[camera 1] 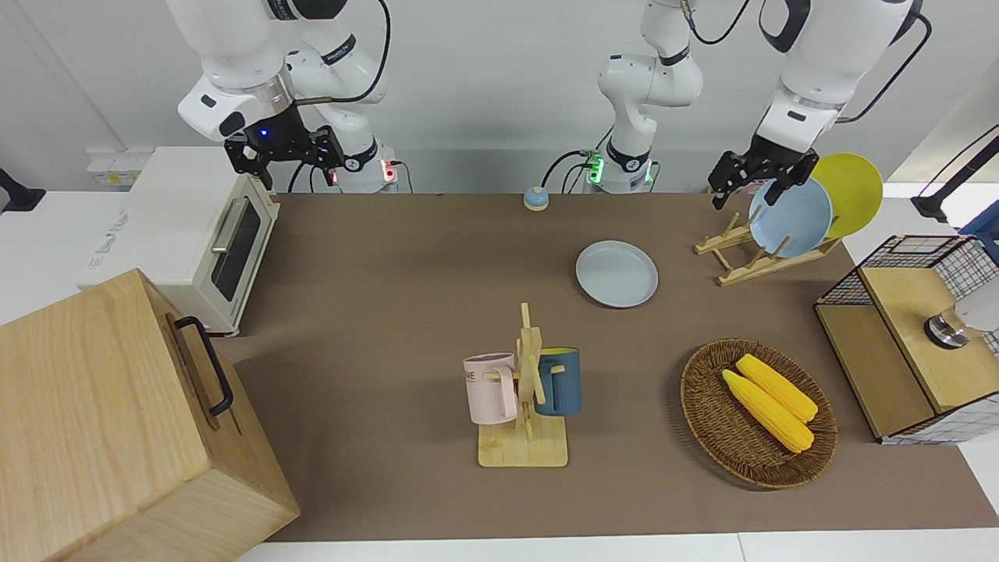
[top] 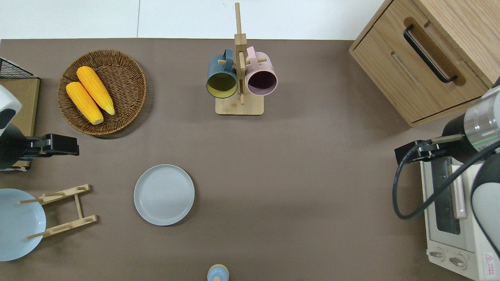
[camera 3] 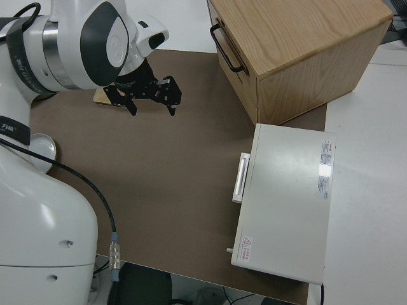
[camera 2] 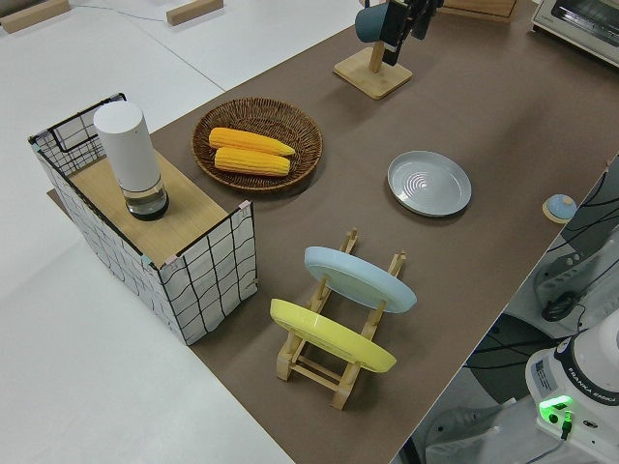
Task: Pick gray plate from low plate rack and place it on table with left arm
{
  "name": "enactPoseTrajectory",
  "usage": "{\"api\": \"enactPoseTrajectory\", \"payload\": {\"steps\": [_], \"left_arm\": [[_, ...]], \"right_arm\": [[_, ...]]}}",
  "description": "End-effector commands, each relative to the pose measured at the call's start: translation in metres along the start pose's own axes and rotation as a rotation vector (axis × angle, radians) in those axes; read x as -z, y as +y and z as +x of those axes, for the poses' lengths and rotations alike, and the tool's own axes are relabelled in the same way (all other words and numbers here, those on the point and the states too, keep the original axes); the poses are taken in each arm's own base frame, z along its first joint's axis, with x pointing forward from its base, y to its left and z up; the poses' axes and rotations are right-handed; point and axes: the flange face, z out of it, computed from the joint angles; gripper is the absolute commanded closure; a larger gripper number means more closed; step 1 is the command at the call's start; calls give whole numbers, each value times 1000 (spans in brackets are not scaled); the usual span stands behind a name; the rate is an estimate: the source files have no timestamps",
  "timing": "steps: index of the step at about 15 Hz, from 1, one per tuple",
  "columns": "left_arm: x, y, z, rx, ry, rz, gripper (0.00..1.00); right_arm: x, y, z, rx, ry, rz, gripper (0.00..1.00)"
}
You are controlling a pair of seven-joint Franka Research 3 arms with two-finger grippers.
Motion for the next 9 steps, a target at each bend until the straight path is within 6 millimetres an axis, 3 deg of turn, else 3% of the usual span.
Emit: {"api": "enactPoseTrajectory", "payload": {"steps": [1,7,9], "left_arm": [[4,9,-4,-12,-8,25,7],[3,9,-4,-19,-11,14,7],[2,19,-5,-33,-12,20,7]], "right_arm": [[3,2,-2,-15,-3,-5,17],[3,2,-2,-15,-1,-5,17],[3,3,-2,-16,-1,-5,17]]}}
